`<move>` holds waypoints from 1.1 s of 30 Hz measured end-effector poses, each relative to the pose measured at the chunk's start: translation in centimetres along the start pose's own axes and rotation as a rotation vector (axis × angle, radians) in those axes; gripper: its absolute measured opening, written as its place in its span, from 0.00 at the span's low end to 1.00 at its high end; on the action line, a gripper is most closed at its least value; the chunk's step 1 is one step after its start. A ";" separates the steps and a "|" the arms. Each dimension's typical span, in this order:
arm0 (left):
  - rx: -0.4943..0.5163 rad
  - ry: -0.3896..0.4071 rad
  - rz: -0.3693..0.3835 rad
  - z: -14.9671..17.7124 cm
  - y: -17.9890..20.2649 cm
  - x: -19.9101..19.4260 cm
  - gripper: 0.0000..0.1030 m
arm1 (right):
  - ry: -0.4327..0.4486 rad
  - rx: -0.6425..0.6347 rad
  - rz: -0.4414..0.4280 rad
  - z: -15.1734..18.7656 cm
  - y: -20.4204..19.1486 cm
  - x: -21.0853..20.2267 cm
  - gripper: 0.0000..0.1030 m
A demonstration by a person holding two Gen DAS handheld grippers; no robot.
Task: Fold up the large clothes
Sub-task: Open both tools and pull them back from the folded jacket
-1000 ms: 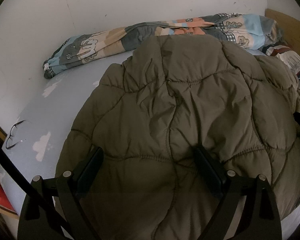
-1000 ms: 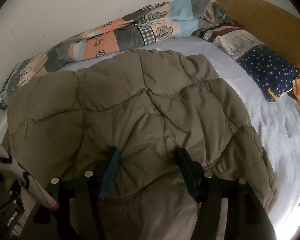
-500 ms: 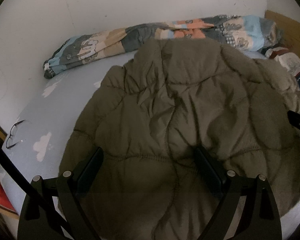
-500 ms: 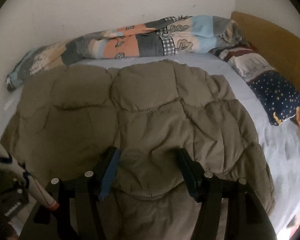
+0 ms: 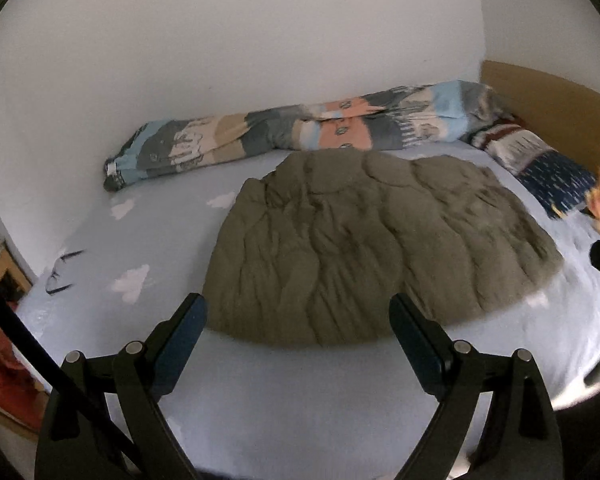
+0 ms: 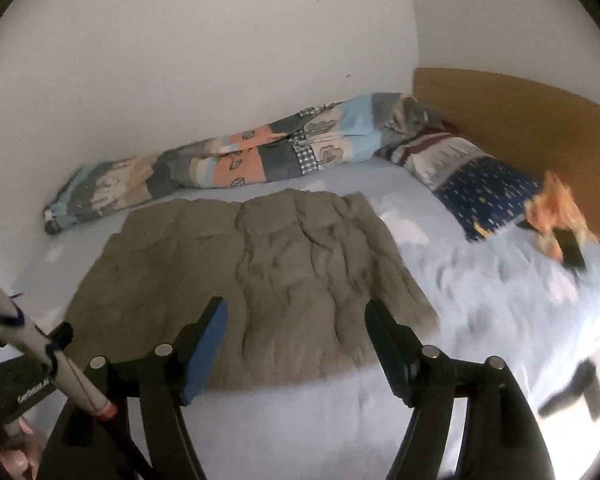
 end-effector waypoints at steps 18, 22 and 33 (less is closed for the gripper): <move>-0.012 0.142 0.044 3.6 -2.9 -13.1 0.95 | 0.078 -0.166 -0.090 6.6 -7.2 -15.7 0.89; -0.011 0.138 0.059 3.7 -3.1 -12.7 0.95 | 0.077 -0.185 -0.083 6.8 -7.9 -15.5 0.91; 0.015 0.165 -0.018 3.4 -2.3 -12.0 0.96 | 0.046 -0.141 -0.050 7.2 -6.4 -13.7 0.91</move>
Point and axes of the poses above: each gripper's, at about its wrist camera, not at the fingertips, and x roughly the way its jaws point, y to its right, z to its underside, the point moved 4 cm from there along x, roughly the way its jaws point, and after that the axes turned 13 degrees about -z, right-handed, at the moved point
